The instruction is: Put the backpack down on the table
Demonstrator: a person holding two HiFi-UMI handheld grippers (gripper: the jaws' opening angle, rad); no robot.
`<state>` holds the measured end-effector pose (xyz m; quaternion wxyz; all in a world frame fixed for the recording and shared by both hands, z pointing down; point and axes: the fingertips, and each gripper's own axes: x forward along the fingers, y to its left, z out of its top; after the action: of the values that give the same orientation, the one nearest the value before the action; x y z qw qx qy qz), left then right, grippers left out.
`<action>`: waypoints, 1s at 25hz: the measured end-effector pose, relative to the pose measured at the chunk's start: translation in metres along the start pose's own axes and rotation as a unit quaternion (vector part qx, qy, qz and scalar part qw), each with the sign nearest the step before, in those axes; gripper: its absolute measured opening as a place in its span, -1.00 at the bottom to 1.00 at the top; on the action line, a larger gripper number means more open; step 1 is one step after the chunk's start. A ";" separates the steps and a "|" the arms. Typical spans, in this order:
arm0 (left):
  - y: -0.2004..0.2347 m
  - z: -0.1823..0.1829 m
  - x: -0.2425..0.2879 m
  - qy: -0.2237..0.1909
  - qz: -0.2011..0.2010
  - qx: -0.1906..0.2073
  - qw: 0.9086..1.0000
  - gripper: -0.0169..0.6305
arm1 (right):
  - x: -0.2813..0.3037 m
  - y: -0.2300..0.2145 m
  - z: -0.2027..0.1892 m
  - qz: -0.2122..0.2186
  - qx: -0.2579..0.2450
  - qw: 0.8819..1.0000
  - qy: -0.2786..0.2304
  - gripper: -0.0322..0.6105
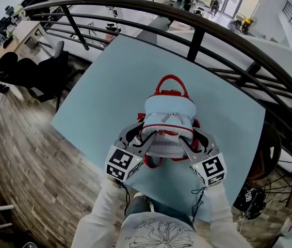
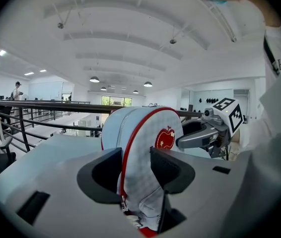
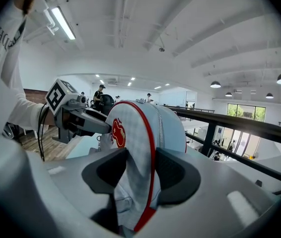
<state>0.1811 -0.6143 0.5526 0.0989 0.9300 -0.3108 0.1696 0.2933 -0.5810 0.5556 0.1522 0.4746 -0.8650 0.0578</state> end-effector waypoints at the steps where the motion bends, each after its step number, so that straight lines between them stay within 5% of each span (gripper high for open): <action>1: -0.002 -0.002 -0.002 0.000 0.001 -0.002 1.000 -0.44 | -0.003 0.002 -0.001 -0.003 -0.001 1.000 0.001 -0.30; 18: -0.017 -0.023 -0.037 0.015 -0.008 -0.012 1.000 -0.37 | -0.035 0.028 0.001 -0.047 0.048 0.998 -0.009 -0.24; 25: -0.013 -0.009 -0.067 -0.021 0.003 -0.028 0.999 -0.37 | -0.056 0.038 0.025 -0.064 0.060 0.995 -0.042 -0.25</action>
<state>0.1366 -0.5648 0.5347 0.1183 0.9290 -0.3207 0.1417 0.2840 -0.5217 0.5158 0.0904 0.5394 -0.8333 0.0802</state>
